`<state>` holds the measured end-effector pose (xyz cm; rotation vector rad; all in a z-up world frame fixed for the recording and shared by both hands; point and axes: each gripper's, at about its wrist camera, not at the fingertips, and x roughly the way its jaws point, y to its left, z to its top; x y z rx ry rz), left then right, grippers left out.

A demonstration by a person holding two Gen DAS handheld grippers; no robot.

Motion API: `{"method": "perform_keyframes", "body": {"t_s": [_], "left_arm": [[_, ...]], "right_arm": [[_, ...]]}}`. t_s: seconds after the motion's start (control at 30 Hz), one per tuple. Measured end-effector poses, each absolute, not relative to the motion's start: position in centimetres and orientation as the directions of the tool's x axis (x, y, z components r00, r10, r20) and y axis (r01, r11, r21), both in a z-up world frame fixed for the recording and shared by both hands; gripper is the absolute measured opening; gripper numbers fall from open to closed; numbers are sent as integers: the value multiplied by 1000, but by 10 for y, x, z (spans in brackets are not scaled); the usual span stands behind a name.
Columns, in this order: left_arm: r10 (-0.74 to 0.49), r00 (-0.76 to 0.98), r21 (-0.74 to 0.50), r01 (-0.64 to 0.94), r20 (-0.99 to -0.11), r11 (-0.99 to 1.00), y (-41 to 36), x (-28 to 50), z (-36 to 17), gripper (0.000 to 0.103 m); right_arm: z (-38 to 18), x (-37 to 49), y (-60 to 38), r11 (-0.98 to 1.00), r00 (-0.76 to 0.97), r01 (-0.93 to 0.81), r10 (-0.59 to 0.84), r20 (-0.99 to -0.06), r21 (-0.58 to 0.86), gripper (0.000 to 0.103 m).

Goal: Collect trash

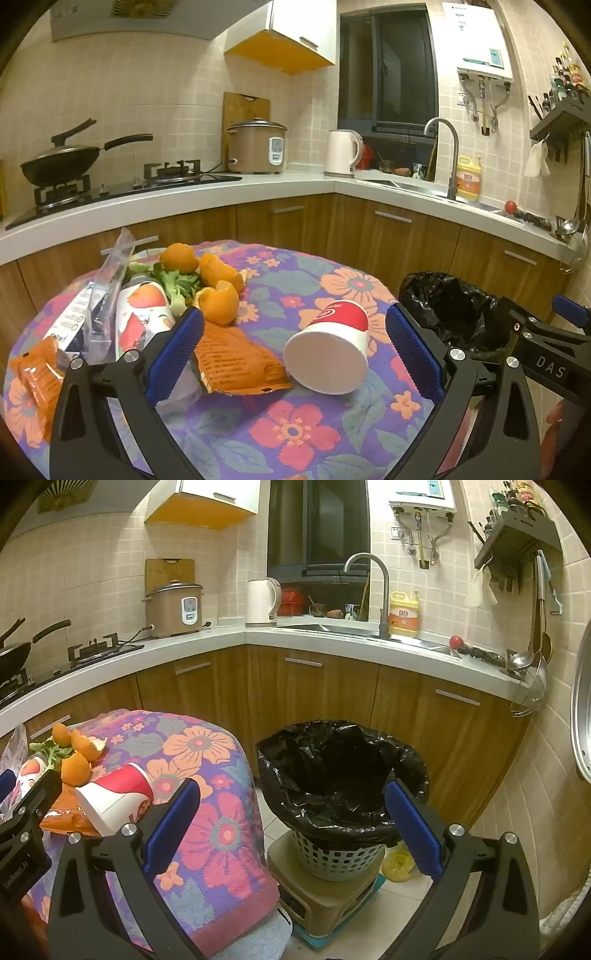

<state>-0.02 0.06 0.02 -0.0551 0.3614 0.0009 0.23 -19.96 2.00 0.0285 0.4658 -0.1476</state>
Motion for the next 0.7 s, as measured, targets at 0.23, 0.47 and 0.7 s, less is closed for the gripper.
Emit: {"method": "perform_keyframes", "body": {"t_s": [0.23, 0.47, 0.7], "left_arm": [[-1, 935, -47, -17, -354, 999, 0, 0, 0, 95], [3, 935, -46, -21, -354, 999, -3, -3, 4, 95], [-9, 943, -67, -14, -333, 998, 5, -3, 3, 95]], "right_arm": [[20, 2, -198, 989, 885, 148, -136, -445, -8, 95], [24, -6, -200, 989, 889, 148, -135, -438, -5, 95], [21, 1, -197, 989, 885, 145, -132, -446, -5, 95]]}}
